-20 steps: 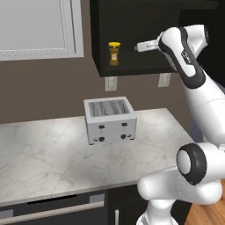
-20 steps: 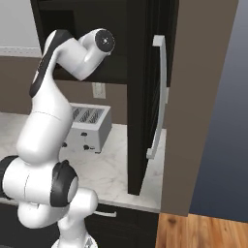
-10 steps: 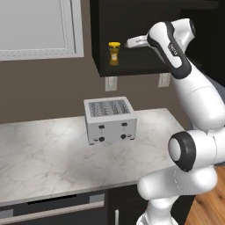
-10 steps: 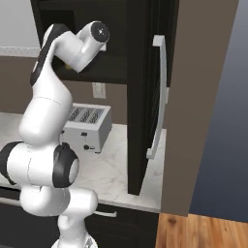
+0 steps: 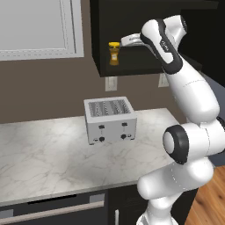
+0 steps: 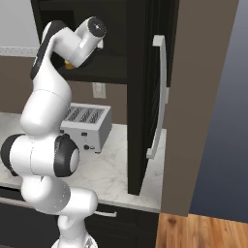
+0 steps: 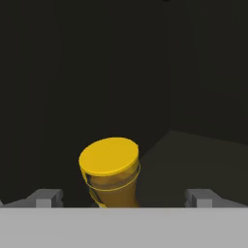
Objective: Collect the turmeric, ketchup, and shaker from the cabinet and place them next to the stove.
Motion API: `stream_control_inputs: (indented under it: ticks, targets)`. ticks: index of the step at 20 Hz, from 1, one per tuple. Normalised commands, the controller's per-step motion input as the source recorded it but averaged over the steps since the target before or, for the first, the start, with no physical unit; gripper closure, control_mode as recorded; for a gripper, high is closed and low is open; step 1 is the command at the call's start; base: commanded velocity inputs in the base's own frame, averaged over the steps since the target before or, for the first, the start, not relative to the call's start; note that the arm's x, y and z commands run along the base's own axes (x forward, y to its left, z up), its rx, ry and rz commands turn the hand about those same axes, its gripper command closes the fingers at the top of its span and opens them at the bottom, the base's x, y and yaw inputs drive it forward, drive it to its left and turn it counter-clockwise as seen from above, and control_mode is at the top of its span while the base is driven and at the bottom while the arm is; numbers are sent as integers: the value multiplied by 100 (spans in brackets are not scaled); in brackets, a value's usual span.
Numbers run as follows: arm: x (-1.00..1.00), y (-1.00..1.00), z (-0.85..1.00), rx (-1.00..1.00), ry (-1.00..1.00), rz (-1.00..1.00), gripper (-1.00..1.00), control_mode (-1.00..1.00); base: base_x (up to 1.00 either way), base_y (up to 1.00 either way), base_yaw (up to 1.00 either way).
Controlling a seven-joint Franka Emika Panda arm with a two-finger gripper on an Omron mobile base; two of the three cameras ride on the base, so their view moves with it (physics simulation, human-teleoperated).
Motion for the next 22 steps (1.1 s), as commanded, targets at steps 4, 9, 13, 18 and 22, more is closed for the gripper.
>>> stream_control_inputs:
  ticks: [4, 9, 13, 18, 22]
  targets:
    - [15, 16, -19, -6, 2, 3, -100, -100, 0, 0, 0]
    - [12, 19, -29, -7, 0, 4, -100, -100, 0, 0, 0]
    - [3, 8, -8, -2, 0, 2, -100, -100, 0, 0, 0]
    - [0, 0, -1, -1, 0, 0, -100, -100, 0, 0, 0]
    - [0, 0, 0, 0, 0, 0, -100, -100, 0, 0, 0]
